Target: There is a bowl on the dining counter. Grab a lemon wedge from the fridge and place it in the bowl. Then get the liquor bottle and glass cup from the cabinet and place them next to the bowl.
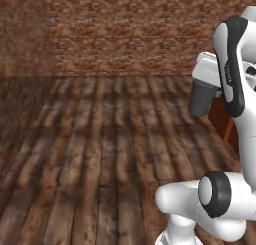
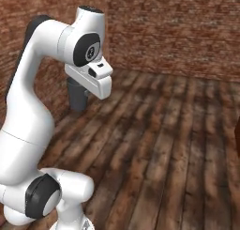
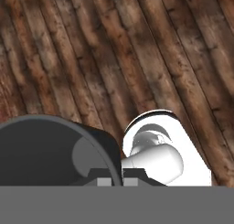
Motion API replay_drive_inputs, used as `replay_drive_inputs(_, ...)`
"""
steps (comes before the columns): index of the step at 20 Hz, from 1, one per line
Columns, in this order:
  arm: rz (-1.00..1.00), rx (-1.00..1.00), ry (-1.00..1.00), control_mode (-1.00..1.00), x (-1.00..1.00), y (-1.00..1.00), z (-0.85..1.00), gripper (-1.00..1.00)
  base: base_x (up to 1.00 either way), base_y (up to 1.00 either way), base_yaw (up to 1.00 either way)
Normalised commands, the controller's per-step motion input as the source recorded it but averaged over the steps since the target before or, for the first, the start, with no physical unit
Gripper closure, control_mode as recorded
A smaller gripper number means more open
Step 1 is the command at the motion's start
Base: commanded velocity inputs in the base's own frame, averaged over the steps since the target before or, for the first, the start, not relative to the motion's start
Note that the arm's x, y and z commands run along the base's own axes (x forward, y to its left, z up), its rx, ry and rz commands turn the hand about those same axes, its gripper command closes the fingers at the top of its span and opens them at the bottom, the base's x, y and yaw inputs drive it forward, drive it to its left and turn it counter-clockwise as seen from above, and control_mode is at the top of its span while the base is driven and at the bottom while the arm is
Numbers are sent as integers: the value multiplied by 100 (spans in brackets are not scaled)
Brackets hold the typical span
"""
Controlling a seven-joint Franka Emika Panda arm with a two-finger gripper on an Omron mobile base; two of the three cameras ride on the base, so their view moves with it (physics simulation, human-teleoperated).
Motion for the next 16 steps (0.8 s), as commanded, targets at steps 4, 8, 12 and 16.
replay_drive_inputs(4,0,0,0,100,0,0,0,100,100,0,-24)
replay_drive_inputs(8,0,0,0,100,0,0,0,100,100,0,-24)
replay_drive_inputs(12,0,0,0,100,0,0,0,100,100,0,-24)
replay_drive_inputs(16,0,0,0,100,0,0,0,100,100,4,-25)
